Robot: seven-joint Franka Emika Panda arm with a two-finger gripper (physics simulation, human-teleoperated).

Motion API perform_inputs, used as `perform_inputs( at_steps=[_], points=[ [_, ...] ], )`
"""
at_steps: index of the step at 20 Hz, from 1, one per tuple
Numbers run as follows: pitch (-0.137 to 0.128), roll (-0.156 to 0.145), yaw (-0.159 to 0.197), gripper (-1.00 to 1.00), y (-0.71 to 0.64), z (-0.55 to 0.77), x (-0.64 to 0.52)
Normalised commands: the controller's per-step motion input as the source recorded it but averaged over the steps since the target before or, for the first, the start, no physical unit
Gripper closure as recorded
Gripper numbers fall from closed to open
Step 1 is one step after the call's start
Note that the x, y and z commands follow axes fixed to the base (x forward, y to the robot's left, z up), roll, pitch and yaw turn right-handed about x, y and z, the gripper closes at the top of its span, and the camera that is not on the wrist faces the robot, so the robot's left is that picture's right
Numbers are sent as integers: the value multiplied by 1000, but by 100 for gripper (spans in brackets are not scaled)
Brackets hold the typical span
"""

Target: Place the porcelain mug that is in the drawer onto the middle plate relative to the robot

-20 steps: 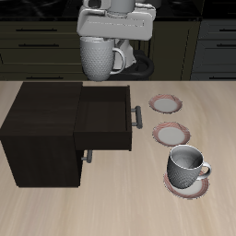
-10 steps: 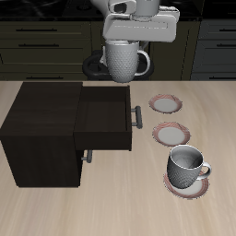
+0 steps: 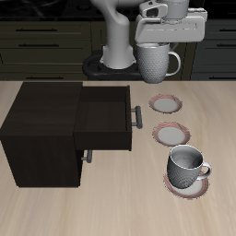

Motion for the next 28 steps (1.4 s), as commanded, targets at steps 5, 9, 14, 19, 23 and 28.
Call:
perform_inputs(
  at_steps=[5, 9, 14, 19, 23, 28],
  points=[
    [-37, -13, -30, 100, 96, -139, 20],
    [23, 41, -110, 100, 332, -379, -69],
    [45, 27, -47, 100, 226, -403, -40],
    [35, 52, -9, 100, 294, -565, -194],
    [42, 4, 28, 100, 38, -335, 119],
    [-19, 0, -7, 100, -46, -204, 254]
  ],
)
